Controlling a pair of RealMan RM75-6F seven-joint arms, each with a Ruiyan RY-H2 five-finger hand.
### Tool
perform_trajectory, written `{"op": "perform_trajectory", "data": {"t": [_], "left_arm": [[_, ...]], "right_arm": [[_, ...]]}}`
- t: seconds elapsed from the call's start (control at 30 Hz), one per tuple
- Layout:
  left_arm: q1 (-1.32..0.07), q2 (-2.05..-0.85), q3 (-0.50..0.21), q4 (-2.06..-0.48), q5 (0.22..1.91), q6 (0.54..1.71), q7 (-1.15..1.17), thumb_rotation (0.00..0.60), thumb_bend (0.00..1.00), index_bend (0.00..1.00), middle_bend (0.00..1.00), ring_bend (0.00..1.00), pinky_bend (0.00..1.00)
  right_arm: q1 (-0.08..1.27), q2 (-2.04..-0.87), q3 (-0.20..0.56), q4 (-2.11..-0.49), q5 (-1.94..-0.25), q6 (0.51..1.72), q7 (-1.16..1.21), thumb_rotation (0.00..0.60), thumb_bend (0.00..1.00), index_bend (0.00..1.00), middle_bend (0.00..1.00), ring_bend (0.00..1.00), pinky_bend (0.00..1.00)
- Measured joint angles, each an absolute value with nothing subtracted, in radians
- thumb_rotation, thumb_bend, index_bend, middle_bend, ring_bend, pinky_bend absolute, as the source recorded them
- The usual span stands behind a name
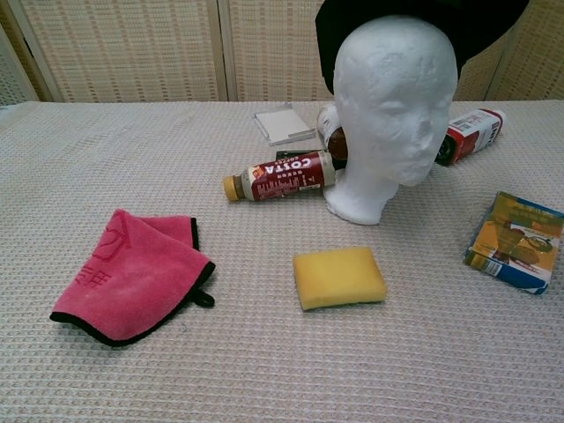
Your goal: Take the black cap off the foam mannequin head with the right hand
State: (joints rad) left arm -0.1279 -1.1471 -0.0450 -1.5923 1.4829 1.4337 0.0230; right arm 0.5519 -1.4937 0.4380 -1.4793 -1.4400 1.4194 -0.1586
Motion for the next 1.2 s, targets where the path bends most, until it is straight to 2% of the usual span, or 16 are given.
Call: {"op": "perform_trajectory", "data": {"t": [0.2, 0.5, 0.7, 0.93, 1.07, 1.2], "left_arm": [[-0.138, -1.15, -0.044, -1.596, 1.485, 1.421, 0.029, 0.6, 0.11, 0.32, 0.29, 0.24, 0.24], [-0.152, -1.158, -0.042, -1.597, 1.488, 1.402, 0.032, 0.6, 0.11, 0.32, 0.29, 0.24, 0.23], [-0.152, -1.158, -0.039, -1.604, 1.496, 1.409, 0.033, 0.6, 0.11, 0.32, 0.29, 0.24, 0.23], [-0.144, -1.153, -0.033, -1.613, 1.494, 1.418, 0.036, 0.6, 0.11, 0.32, 0.29, 0.24, 0.23], [-0.144, -1.154, -0.032, -1.621, 1.498, 1.418, 0.041, 0.6, 0.11, 0.32, 0.29, 0.24, 0.23], [-0.147, -1.156, -0.03, -1.627, 1.505, 1.419, 0.047, 0.6, 0.11, 0.32, 0.29, 0.24, 0.23]], "right_arm": [[0.607, -1.491, 0.47, -1.398, -1.401, 1.376, -0.159, 0.6, 0.57, 0.85, 0.72, 0.93, 1.0], [0.574, -1.366, 0.455, -1.399, -1.381, 1.358, -0.146, 0.6, 0.57, 0.85, 0.72, 0.93, 1.0], [0.511, -1.257, 0.389, -1.436, -1.385, 1.335, -0.116, 0.6, 0.57, 0.85, 0.72, 0.93, 1.0], [0.421, -1.138, 0.267, -1.49, -1.417, 1.299, -0.04, 0.6, 0.58, 0.85, 0.72, 0.93, 1.0], [0.399, -1.126, 0.217, -1.493, -1.427, 1.267, -0.008, 0.6, 0.58, 0.85, 0.72, 0.93, 1.0], [0.406, -1.161, 0.199, -1.442, -1.431, 1.244, -0.016, 0.6, 0.58, 0.85, 0.72, 0.93, 1.0]]}}
